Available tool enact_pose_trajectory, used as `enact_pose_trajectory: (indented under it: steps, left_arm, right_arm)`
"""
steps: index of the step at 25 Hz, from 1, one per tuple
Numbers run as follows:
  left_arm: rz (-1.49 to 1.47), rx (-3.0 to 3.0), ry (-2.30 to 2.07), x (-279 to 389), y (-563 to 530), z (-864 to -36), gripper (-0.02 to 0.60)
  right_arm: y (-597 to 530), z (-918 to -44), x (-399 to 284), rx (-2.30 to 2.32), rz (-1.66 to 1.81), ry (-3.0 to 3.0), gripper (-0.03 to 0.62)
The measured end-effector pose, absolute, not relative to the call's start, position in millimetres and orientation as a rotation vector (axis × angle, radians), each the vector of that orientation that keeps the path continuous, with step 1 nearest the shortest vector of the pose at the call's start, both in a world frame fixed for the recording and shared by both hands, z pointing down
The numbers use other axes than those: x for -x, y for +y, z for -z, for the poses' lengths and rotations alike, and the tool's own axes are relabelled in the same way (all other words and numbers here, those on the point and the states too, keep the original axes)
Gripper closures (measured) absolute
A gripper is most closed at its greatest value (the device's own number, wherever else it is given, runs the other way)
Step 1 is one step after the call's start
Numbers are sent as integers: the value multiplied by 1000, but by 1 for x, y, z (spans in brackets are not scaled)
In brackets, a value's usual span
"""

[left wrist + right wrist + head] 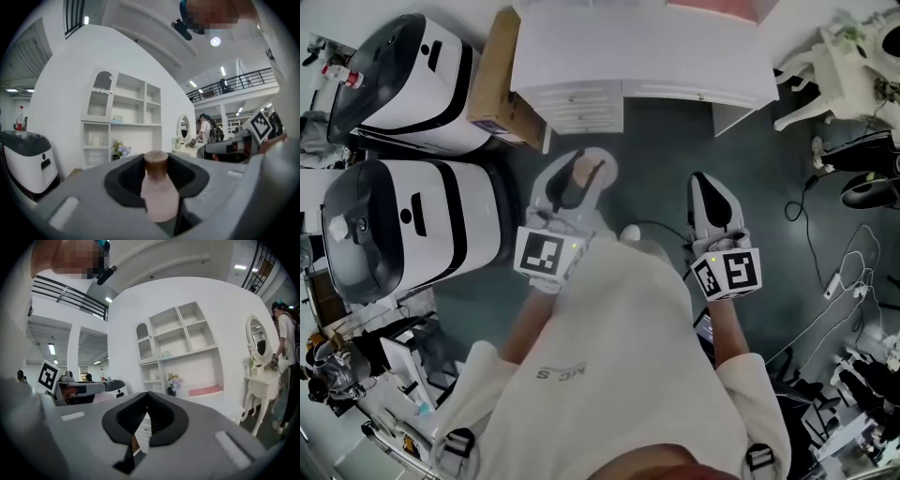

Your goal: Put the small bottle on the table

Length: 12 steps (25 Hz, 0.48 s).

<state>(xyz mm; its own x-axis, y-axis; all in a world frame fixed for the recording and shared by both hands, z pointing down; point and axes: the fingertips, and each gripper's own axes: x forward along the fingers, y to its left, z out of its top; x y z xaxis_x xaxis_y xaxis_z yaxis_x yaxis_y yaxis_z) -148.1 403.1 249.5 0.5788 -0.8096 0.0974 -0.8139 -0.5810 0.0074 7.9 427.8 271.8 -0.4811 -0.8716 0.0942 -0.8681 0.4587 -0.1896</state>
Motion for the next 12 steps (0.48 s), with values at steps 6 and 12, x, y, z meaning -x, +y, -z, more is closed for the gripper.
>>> enact_pose_trajectory:
  steps: [6,12]
  left_arm:
    - [-160,-2766,-1369,130,380,-255,442]
    - [-186,-2765,-1301,112,324,-274,442]
  right_arm:
    - [408,-282,-31,1654,390,2621,594]
    - [357,-293,-52,1717,435,2557,594]
